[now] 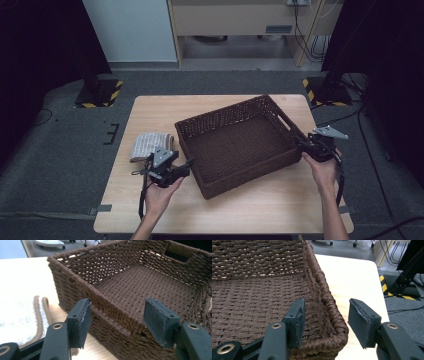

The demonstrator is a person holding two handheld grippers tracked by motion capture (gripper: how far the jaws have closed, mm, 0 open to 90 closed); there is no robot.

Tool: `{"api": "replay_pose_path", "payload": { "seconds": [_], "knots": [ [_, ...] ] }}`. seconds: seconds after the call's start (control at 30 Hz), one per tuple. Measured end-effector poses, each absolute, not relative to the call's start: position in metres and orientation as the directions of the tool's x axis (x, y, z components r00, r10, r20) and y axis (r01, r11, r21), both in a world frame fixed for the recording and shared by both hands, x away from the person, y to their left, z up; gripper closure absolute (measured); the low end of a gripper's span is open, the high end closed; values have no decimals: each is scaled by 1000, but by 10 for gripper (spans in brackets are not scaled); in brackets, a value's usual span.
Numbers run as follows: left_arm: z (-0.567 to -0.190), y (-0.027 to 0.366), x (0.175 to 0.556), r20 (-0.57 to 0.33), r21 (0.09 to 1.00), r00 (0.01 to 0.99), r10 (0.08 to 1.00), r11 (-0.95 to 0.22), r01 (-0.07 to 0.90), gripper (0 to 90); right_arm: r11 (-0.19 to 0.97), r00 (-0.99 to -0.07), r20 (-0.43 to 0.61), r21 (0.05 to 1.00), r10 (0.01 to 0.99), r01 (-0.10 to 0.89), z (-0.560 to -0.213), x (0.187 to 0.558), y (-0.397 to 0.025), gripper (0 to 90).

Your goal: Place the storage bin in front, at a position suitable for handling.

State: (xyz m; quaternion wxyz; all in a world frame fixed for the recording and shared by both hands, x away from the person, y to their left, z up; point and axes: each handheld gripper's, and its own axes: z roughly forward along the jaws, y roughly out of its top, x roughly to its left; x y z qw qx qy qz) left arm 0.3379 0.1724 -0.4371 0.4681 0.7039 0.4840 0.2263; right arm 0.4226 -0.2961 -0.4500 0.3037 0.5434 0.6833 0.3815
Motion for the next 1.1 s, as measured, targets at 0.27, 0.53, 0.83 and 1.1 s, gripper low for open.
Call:
{"api": "replay_pose_path", "payload": {
  "seconds": [0.27, 0.53, 0.83, 1.1],
  "knots": [
    [-443, 162, 344, -117, 863, 436, 892, -126, 489, 435, 121, -230, 5, 840, 973, 529, -453, 426, -293, 558],
    [-446, 167, 356, -126, 859, 416, 901, -111, 500, 515, 118, -227, 11, 830, 974, 546, -451, 411, -287, 564],
    [-444, 173, 367, -87, 853, 394, 915, -136, 505, 588, 124, -233, 13, 818, 972, 562, -449, 376, -273, 556],
    [-442, 177, 344, -84, 862, 436, 896, -155, 483, 527, 158, -278, -6, 835, 961, 527, -445, 381, -279, 562]
  ]
}}
